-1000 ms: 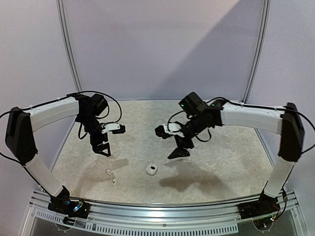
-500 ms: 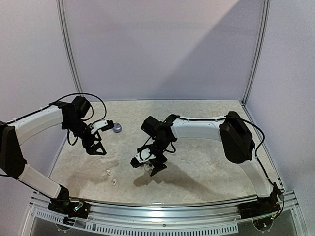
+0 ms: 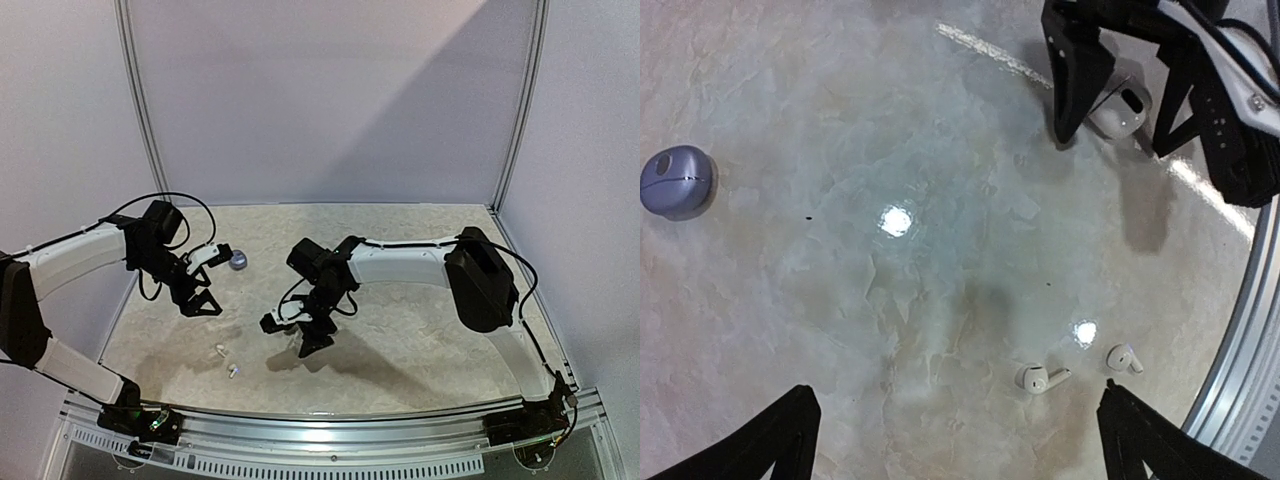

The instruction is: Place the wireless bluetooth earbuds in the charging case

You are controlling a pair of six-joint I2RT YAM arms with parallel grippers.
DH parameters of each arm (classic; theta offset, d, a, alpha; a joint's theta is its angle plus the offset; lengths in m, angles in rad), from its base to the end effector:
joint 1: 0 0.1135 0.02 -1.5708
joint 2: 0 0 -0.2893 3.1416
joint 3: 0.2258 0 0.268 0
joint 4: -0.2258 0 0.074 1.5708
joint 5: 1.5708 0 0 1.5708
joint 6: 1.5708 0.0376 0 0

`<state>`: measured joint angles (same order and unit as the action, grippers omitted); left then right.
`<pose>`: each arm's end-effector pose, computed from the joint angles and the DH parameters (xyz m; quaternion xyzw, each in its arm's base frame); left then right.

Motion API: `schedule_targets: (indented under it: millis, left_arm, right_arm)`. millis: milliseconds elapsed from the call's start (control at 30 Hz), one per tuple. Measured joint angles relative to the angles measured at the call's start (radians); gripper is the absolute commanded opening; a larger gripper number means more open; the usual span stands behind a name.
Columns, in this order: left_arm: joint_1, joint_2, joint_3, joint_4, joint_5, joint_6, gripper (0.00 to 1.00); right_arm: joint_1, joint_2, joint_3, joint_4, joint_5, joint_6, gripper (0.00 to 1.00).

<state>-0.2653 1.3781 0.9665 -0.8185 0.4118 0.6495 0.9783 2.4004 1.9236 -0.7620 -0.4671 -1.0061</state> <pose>0.2510 -0.0838 0.2457 0.4571 0.8502 -0.1661 0.2014 0.2808 0.4475 0.1406 -0.8242 0.4927 0.2260 0.1639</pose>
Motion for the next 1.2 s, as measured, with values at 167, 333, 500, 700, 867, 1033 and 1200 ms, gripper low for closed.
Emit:
schedule_targets:
  millis: [167,333,500,700,867,1033,1200]
  left_arm:
    - [0.000,-0.036,-0.022,0.014,-0.005,-0.011,0.99]
    - [0.000,-0.103,-0.026,-0.021,-0.030,-0.013,0.99]
    - [0.000,-0.130,-0.026,-0.045,-0.042,-0.038,0.99]
    - [0.000,-0.143,-0.030,-0.051,-0.037,-0.056,0.99]
    - [0.000,-0.144,-0.031,-0.054,-0.030,-0.086,0.99]
    - [0.000,-0.183,-0.039,-0.007,0.002,-0.214,0.93]
    - [0.000,-0.280,-0.080,0.108,0.098,-0.371,0.86]
  right_arm:
    - [-0.006,-0.034,-0.081,0.160,0.040,0.227,0.90]
    - [-0.010,-0.088,-0.192,0.248,0.061,0.377,0.90]
    - [-0.009,-0.180,-0.339,0.308,0.106,0.483,0.80]
    - [0.001,-0.226,-0.426,0.393,0.150,0.595,0.74]
    - [0.029,-0.220,-0.417,0.434,0.205,0.643,0.53]
    - [0.047,-0.211,-0.418,0.460,0.266,0.668,0.33]
    - [0.067,-0.235,-0.448,0.492,0.328,0.656,0.31]
